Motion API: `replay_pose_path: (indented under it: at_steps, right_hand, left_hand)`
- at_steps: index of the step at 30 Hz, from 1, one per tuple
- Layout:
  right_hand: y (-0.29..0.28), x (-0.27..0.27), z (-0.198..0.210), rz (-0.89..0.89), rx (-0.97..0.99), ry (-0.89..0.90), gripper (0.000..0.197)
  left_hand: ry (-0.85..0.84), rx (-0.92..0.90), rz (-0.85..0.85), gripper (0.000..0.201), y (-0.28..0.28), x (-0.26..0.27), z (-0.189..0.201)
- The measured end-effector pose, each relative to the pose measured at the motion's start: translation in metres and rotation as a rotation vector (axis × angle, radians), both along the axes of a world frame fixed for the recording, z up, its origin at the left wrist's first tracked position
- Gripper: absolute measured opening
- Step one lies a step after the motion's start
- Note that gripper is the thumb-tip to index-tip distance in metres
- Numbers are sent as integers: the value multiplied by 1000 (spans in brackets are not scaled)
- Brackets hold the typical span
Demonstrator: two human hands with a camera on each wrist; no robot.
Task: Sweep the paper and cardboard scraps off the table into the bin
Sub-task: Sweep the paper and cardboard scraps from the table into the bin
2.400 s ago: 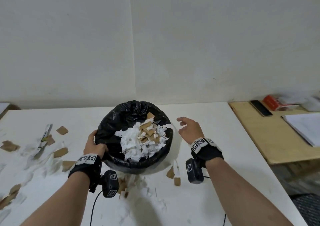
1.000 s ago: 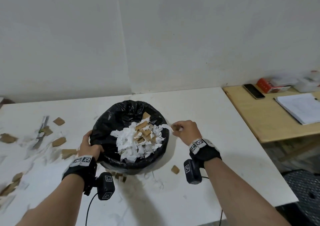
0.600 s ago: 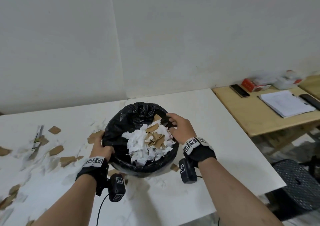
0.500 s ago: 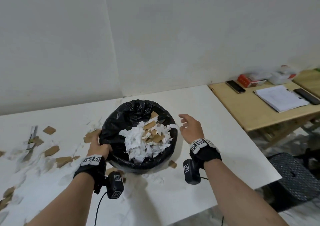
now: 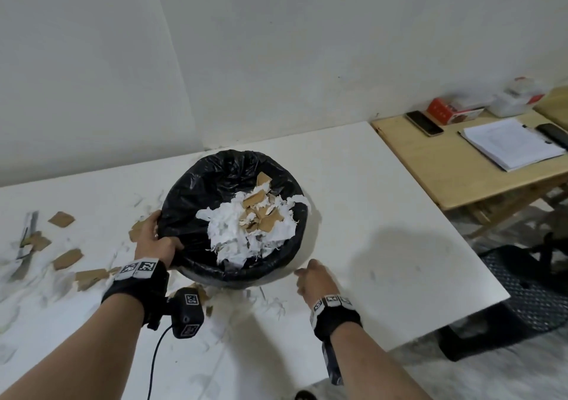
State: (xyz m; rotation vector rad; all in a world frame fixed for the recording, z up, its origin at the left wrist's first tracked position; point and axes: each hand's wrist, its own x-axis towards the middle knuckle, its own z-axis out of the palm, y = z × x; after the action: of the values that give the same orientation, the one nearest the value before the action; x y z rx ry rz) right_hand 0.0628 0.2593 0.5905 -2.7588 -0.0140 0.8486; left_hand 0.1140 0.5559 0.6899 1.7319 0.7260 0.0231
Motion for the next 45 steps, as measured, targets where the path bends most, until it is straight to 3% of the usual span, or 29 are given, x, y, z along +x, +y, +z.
replay_pose_path:
  at_steps: [1,3,6,8,10,12,17,22,25,28,31,34,39,45]
  right_hand:
    - [2,1,-5,-1,26,-17,31]
    - [-1,1,-4,-87,103,-42,16]
    - [-11,2,3,-279,229,-57,12]
    - [-20,4,8,-355,299,-120,31]
    - [-28,7,29,-408,351,-234,41]
    - [-35,15,60,-468,421,-368,39]
    - [-35,35,148,-542,598,-594,14]
    - [-5,30,170,-477,616,-637,16]
    - [0,20,167,-445,656,-614,18]
    - [-32,13,161,-608,734,-689,15]
    - [-90,0,135,-766,590,-707,18]
    - [-147,-25,90,-861,382,-531,26]
    - [-181,-48,24,-762,166,-198,45]
    - [-159,-33,-8,-592,54,-166,49]
  left_hand:
    - [0,-5,2,84,0,0,0]
    - [5,-14,11,84,0,-1,1]
    - [9,-21,29,82,-4,-6,4]
    - [13,-30,36,82,-5,-9,4]
    - [12,-31,39,82,-7,-13,5]
    - [7,-20,28,82,-9,-19,9]
    - [5,20,-29,82,-10,-35,18]
    - [25,-1,-50,82,-24,-39,19]
    - [8,-24,-70,85,-38,-39,18]
    - [13,-23,-99,87,-58,-34,14]
    - [37,-1,-116,87,-80,-27,7]
    - [45,1,-143,86,-103,-18,-1]
    - [38,-35,-155,84,-128,-8,-16]
    - [33,-10,-152,81,-131,6,-25]
